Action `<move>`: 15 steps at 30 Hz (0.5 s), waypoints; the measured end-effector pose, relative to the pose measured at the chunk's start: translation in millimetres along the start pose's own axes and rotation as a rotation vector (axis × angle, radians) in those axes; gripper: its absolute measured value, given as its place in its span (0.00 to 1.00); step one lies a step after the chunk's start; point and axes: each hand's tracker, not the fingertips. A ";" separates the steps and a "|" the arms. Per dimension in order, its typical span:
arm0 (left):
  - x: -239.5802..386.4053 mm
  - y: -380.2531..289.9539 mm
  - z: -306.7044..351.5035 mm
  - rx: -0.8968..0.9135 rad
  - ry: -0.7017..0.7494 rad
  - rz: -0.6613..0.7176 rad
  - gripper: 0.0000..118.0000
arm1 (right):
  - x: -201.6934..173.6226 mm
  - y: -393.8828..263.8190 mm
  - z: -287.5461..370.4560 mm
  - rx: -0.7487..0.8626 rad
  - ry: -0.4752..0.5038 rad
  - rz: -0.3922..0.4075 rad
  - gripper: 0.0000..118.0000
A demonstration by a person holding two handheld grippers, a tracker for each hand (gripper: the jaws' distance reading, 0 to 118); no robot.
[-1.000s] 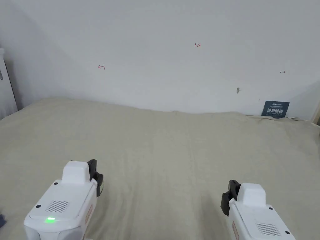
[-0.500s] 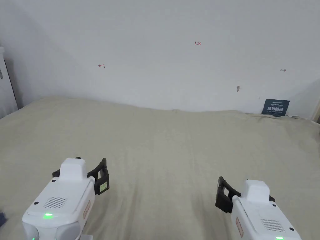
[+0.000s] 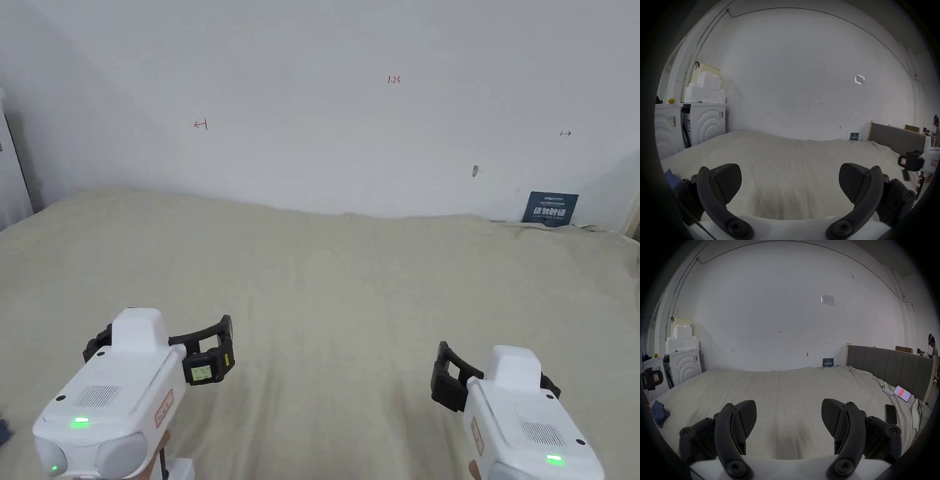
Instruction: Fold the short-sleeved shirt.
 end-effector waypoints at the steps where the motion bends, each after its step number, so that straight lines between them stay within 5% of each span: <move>1: 0.7 0.3 -0.5 -0.004 -0.005 0.001 1.00 | 0.4 0.5 -0.7 -0.005 0.002 -0.003 0.73; 11: -1.3 -1.2 -9.9 -0.023 -0.067 0.168 1.00 | -1.1 5.2 -1.4 -0.038 0.086 -0.091 0.73; 15: 2.7 -4.5 -9.3 -0.014 -0.030 0.182 1.00 | 1.1 7.7 -3.3 -0.084 0.107 -0.187 0.73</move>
